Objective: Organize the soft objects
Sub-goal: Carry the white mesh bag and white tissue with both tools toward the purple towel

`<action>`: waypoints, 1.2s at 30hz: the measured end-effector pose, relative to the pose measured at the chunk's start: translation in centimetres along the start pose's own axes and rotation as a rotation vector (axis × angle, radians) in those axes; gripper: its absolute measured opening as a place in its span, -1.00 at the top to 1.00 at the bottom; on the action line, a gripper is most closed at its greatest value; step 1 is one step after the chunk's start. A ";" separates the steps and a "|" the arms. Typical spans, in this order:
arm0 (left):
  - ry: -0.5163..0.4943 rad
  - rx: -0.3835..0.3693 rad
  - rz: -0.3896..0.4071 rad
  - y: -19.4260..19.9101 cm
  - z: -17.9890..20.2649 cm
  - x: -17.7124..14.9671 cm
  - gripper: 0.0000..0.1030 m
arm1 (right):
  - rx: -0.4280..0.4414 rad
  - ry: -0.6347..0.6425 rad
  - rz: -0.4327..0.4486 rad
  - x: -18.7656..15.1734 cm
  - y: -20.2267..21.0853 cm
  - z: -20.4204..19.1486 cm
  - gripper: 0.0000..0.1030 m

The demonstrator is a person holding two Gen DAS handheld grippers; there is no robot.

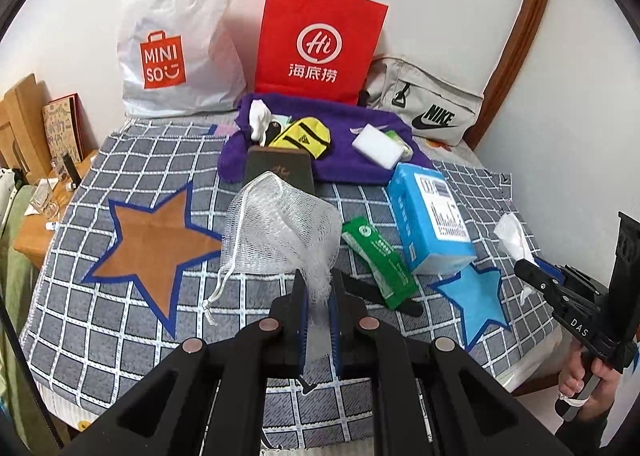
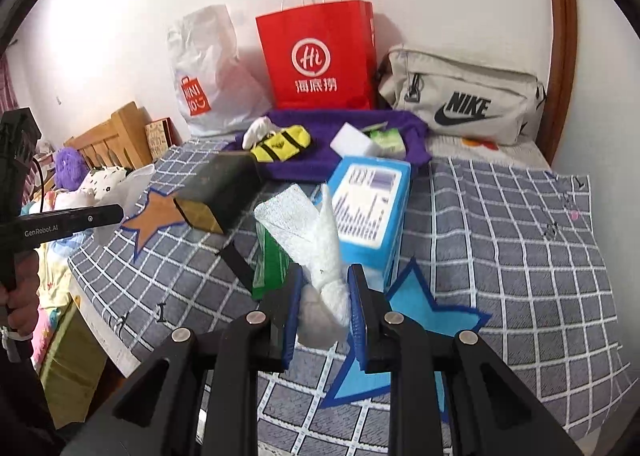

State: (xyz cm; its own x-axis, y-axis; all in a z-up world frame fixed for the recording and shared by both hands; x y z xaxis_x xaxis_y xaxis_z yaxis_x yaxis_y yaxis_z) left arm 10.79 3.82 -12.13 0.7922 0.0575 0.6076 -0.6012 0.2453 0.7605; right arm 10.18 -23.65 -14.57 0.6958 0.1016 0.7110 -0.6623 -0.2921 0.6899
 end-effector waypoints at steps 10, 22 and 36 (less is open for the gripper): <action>0.006 0.014 0.027 0.4 0.1 2.2 0.82 | 0.012 0.008 0.034 2.8 -0.1 0.3 0.55; 0.024 0.016 0.022 -1.3 -0.4 4.9 0.81 | 0.018 0.033 0.054 6.9 -2.2 0.6 0.55; 0.046 0.020 -0.008 -5.8 -1.4 9.3 0.81 | 0.003 0.029 0.055 11.3 -7.2 2.6 0.55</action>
Point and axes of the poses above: each gripper's, at about its wrist camera, not at the fingertips, and y roughly against the way its jaws point, z to its right, x to its top, the point moved 3 cm from there along -y, roughly the way its jaws point, and after that the axes turned 1 degree about -x, right-handed, at the moved point
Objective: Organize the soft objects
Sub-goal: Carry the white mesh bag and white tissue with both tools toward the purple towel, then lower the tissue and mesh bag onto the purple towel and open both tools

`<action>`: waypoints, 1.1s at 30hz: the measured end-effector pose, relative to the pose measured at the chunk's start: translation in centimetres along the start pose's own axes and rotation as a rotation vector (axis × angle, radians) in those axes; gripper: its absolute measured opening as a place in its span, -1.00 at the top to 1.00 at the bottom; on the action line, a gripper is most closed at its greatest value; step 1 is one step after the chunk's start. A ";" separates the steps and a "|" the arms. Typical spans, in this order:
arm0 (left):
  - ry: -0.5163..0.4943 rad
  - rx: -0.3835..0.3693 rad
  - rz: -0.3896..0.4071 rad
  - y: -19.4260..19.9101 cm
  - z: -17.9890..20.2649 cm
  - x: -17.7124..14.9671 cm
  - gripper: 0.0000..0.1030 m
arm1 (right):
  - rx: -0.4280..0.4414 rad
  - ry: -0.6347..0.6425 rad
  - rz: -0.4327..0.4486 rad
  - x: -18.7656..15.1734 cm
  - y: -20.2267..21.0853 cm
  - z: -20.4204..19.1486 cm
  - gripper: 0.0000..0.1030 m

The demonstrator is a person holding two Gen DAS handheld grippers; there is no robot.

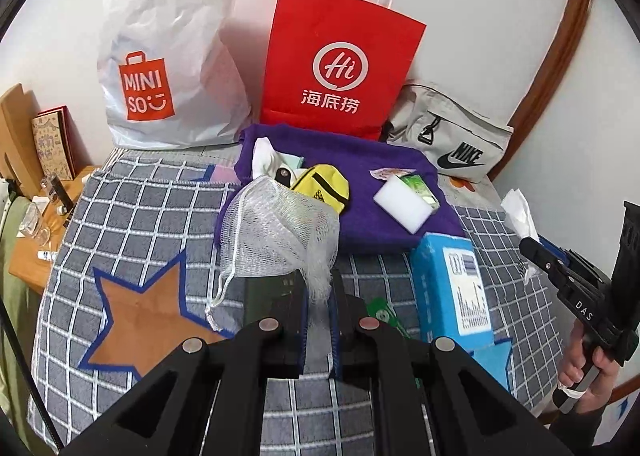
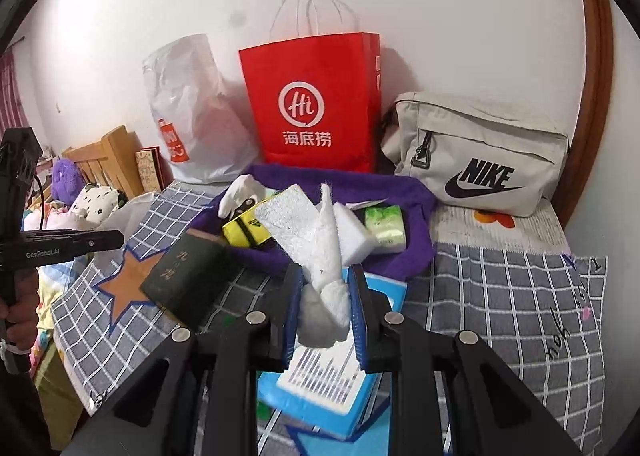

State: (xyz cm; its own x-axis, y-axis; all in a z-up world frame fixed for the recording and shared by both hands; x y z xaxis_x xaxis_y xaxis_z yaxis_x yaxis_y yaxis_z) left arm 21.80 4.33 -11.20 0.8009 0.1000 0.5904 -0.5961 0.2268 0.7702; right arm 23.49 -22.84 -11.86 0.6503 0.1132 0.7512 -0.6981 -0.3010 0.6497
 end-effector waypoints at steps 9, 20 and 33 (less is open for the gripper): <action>-0.023 -0.002 -0.014 -3.7 0.4 3.2 0.81 | -0.008 -0.007 -0.004 3.0 -4.4 2.5 0.55; -0.025 -0.022 -0.048 -8.6 -0.2 5.5 0.81 | -0.032 0.026 -0.045 5.2 -9.8 4.9 0.55; -0.040 -0.022 -0.066 -14.3 -0.6 8.3 0.81 | -0.016 -0.012 -0.160 3.4 -16.5 6.8 0.55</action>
Point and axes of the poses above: each gripper's, at about its wrist camera, not at the fingertips, and y roughly against the way its jaws point, z to its right, x to its top, the point moved 3 cm from there along -y, roughly the way its jaws point, and after that the axes turned 1 degree about -x, right-handed, at the moved point
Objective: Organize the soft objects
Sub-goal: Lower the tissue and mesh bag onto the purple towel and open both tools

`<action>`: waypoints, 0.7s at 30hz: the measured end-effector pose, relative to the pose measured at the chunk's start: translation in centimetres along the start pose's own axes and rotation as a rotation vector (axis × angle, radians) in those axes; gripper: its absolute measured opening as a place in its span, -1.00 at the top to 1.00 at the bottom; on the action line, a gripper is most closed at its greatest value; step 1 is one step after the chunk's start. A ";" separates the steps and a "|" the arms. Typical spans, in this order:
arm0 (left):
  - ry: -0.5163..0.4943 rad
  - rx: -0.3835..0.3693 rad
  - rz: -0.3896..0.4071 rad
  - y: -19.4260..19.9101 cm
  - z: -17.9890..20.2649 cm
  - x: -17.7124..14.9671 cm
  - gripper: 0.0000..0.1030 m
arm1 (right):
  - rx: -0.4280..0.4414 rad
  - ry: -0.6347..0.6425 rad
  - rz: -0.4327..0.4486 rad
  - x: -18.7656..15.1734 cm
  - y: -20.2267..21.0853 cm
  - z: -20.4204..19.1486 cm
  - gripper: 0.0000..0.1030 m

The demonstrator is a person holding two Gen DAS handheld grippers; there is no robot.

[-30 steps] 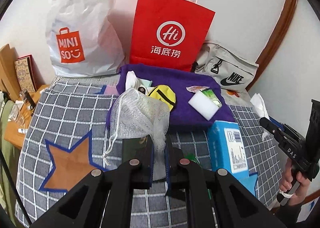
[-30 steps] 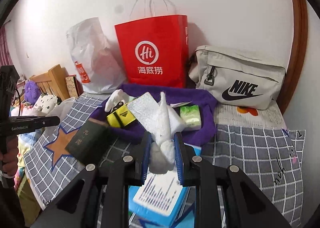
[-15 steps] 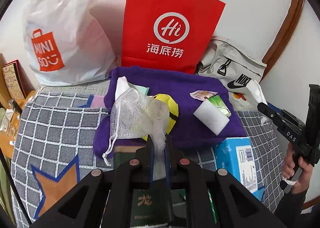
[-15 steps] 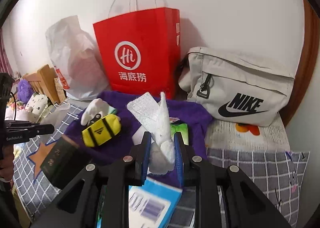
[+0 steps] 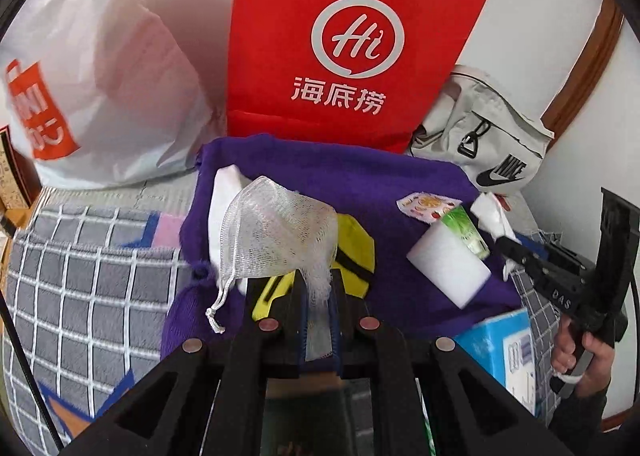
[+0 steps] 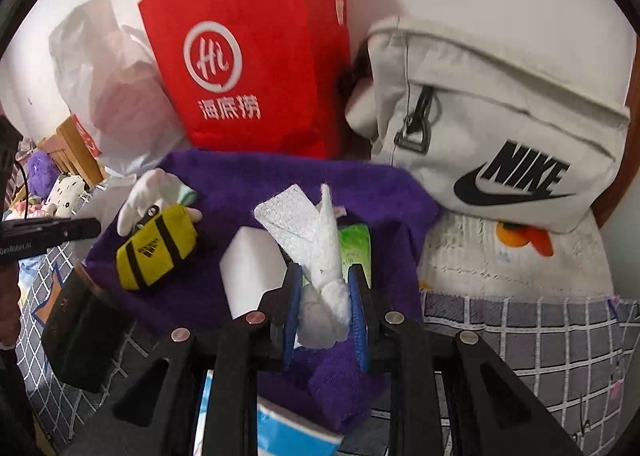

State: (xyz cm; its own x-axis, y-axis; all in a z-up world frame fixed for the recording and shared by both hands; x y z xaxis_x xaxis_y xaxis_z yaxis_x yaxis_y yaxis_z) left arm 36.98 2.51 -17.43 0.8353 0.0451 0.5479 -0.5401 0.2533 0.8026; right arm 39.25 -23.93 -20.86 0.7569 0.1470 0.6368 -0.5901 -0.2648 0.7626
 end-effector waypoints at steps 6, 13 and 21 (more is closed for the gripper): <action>-0.052 -0.003 -0.006 -2.1 0.7 1.3 0.77 | 0.030 0.001 -0.047 -0.6 -1.7 0.1 0.55; -0.049 -0.011 -0.029 -4.2 0.6 2.5 0.77 | 0.043 0.002 -0.060 -0.9 -2.6 0.1 0.52; -0.062 -0.009 -0.081 -6.1 0.8 2.7 0.40 | 0.084 -0.027 -0.065 -0.5 -2.7 0.6 0.21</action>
Point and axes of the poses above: each gripper's, at about its wrist camera, not at the fingertips, and y roughly against the way its jaws point, z to its right, x to its top, the point moved 3 cm from there along -y, roughly the way its jaws point, and after that the axes turned 1 degree about -x, right-handed, at the moved point
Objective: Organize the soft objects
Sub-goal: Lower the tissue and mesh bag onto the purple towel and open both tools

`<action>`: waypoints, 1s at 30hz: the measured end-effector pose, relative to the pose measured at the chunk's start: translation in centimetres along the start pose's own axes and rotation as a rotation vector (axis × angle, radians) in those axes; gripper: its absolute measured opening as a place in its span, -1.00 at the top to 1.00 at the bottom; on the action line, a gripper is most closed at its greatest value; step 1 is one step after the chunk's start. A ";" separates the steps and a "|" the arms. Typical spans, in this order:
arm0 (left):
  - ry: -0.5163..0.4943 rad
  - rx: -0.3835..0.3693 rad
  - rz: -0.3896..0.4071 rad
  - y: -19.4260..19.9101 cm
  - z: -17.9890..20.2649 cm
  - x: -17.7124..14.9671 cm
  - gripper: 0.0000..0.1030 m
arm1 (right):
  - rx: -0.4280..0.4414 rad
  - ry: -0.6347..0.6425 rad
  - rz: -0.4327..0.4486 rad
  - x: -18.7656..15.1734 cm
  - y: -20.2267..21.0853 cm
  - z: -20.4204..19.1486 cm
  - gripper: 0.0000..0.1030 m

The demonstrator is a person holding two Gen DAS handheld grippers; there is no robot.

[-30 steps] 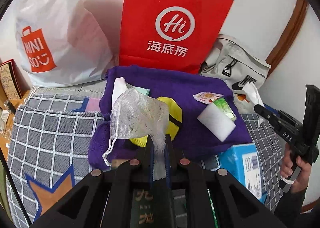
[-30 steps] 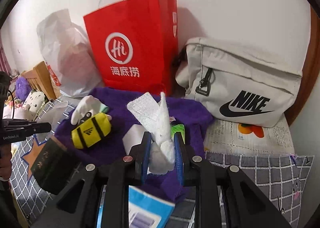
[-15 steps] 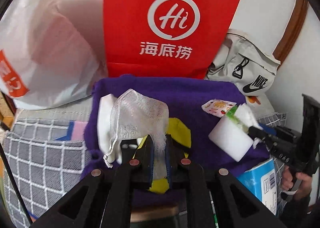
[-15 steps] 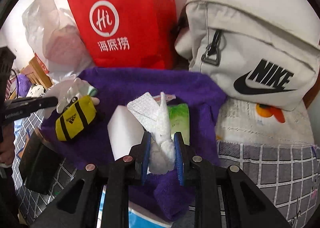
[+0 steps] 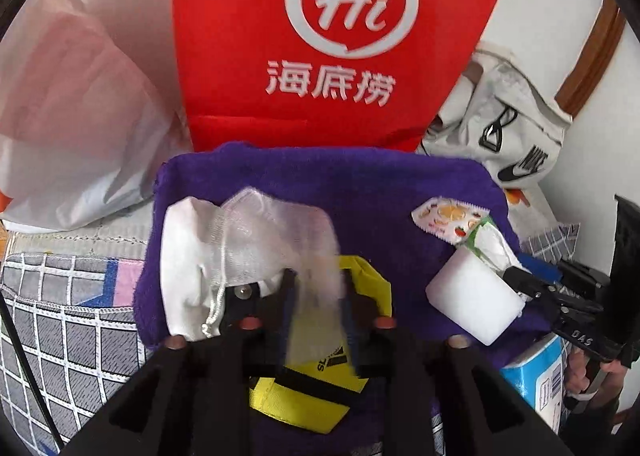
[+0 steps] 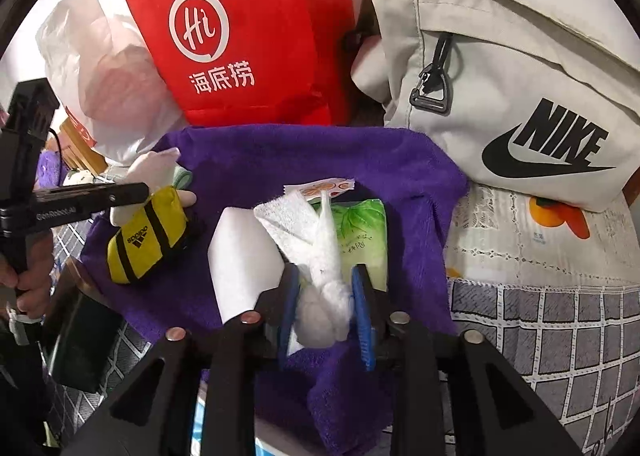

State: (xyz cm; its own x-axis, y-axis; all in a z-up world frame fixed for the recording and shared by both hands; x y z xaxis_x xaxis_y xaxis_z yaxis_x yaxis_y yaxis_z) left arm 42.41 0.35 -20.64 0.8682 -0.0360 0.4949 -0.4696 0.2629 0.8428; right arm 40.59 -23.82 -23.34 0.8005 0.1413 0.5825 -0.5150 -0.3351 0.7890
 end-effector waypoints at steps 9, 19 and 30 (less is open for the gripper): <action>-0.013 0.017 0.022 2.0 0.6 -0.2 -0.38 | 0.025 -0.004 0.048 0.2 2.3 -0.7 -0.40; -0.009 0.059 0.030 4.6 0.6 -1.3 -0.49 | 0.001 0.035 0.066 -0.5 5.1 -3.0 -0.41; 0.037 0.041 0.008 6.7 -1.0 -4.3 -0.51 | 0.025 0.010 0.054 -4.4 8.3 -5.1 -0.41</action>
State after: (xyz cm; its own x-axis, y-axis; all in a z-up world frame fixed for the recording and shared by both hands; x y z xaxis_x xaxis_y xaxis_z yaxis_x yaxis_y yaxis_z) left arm 35.72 3.24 -17.36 0.8692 0.0024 0.4944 -0.4824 0.2233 0.8470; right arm 31.25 -22.44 -18.31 0.7684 0.1312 0.6264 -0.5499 -0.3653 0.7511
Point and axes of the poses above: each gripper's, at about its wrist camera, not at the fingertips, and y roughly against the way its jaws point, z to its right, x to its top, the point moved 3 cm from there along -y, roughly the way its jaws point, and after that the axes turned 1 degree about -x, right-handed, at the moved point
